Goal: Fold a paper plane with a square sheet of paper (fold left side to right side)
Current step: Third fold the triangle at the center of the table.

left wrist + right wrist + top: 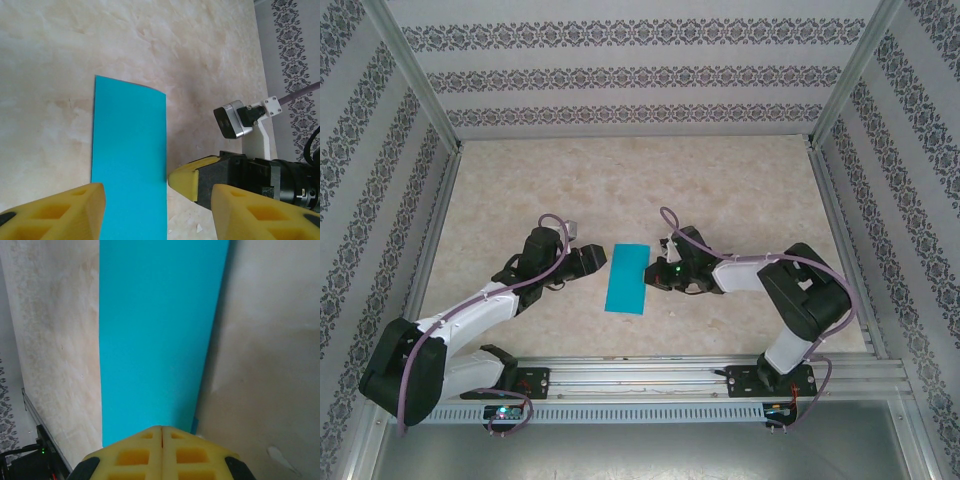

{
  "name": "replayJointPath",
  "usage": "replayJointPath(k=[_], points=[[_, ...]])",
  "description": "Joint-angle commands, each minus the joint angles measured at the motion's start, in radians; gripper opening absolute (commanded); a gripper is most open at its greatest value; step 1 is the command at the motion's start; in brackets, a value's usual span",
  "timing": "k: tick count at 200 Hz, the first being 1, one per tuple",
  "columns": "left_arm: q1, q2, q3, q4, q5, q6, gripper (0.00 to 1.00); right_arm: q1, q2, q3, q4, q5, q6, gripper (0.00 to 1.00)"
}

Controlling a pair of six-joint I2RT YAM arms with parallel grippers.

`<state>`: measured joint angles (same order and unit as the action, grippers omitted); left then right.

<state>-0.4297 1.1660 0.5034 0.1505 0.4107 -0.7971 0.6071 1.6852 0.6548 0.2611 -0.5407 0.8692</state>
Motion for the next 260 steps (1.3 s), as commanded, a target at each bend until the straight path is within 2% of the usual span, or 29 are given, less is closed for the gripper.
replayJointPath(k=[1, 62, 123, 164, 260], points=[[0.012, -0.001, 0.020, 0.001, 0.015, 0.010, 0.58, 0.013, 0.025, 0.027, 0.040, -0.012, 0.013, 0.00], [0.012, 0.018, 0.058, -0.102, 0.014, 0.044, 0.57, 0.014, 0.071, 0.040, -0.042, 0.004, -0.018, 0.00], [-0.018, 0.116, 0.091, -0.203, 0.108, 0.030, 0.49, 0.017, 0.097, 0.088, -0.241, 0.080, -0.124, 0.00], [-0.053, 0.213, 0.108, -0.215, 0.133, 0.017, 0.48, 0.019, 0.091, 0.092, -0.243, 0.082, -0.128, 0.00], [-0.079, 0.335, 0.145, -0.212, 0.141, 0.017, 0.45, 0.019, 0.096, 0.095, -0.243, 0.085, -0.125, 0.00]])
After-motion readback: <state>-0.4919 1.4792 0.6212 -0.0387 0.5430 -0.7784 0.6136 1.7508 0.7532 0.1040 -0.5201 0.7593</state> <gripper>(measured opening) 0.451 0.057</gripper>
